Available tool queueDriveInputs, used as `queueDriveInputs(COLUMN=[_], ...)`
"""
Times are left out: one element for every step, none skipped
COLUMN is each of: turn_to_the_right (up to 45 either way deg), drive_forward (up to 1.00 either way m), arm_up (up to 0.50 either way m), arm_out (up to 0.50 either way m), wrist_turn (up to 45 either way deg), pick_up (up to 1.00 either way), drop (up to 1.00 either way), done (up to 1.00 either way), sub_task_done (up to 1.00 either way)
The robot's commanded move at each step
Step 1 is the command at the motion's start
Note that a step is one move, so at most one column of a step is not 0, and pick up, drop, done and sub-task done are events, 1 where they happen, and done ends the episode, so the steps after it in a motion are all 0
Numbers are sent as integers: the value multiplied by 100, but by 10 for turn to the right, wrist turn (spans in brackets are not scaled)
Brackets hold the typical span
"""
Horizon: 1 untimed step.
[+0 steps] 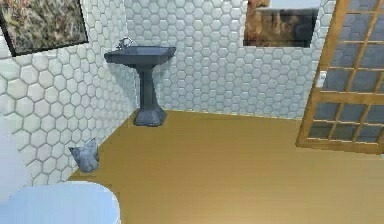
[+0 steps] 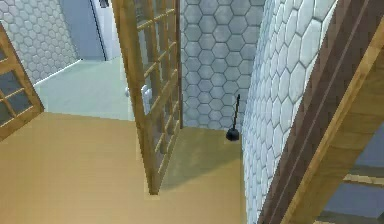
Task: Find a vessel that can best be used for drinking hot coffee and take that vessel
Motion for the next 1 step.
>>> queueDriveInputs(turn_to_the_right=[0], drive_forward=[5], arm_up=[0], arm_out=[0], wrist_turn=[0], pick_up=[0], drop=[0], done=[0], sub_task_done=[0])
